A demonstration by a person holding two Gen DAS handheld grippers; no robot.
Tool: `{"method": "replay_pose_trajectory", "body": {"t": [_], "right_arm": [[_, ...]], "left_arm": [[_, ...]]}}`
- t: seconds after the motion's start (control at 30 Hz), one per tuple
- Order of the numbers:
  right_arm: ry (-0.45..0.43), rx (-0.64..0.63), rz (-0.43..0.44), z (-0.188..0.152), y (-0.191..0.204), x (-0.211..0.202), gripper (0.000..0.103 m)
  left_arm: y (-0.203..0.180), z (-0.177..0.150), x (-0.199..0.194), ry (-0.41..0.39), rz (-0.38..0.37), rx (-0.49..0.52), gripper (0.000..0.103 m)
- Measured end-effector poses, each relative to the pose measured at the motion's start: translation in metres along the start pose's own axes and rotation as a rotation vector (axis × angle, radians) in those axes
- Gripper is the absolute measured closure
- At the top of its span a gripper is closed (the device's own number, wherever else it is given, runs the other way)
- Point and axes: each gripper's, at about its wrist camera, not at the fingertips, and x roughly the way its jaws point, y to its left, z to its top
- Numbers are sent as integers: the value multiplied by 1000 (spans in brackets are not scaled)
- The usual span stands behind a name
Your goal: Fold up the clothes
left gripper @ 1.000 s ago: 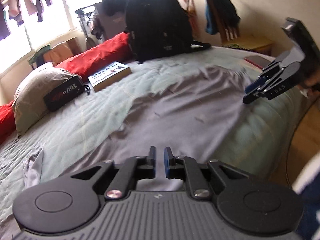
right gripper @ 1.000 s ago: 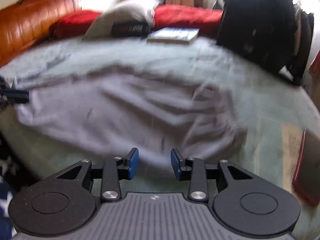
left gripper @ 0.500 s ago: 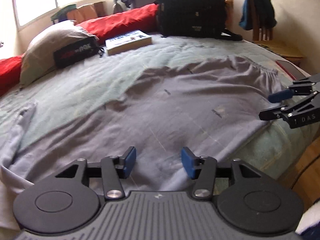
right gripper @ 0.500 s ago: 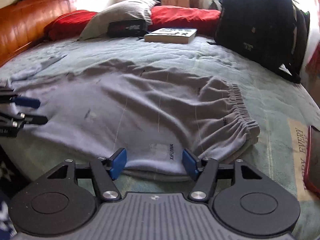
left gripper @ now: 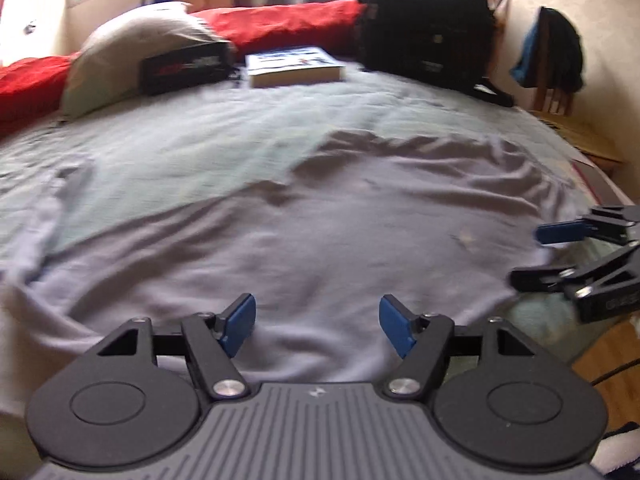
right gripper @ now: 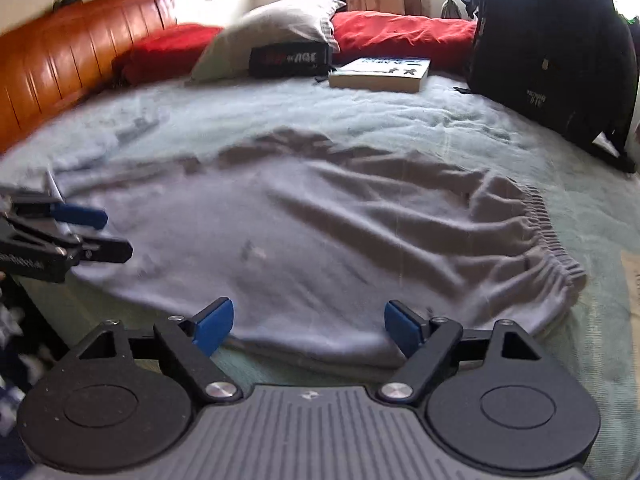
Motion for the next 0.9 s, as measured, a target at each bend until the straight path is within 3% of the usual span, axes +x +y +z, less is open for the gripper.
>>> {"method": "replay_pose_trajectory", "body": {"t": [0.17,0.4,0.63,0.8,0.9], "right_arm": [[-16,78,206,27,7,11,0],[17,2,397,68,47,46,0],[58,-119,428,90,93,80,0],[88,-100,446,92,97,97,0],[89,-70,437,94,90,100,0]], "left_arm": [[40,8,-29,7,25,-78,27],[97,10,-66,10,146,-135,20],[153,6,-53,54,145,-292,20],[173,16,-28,99,118,-304,20],[183,32,-9,135,165,-277,20]]}}
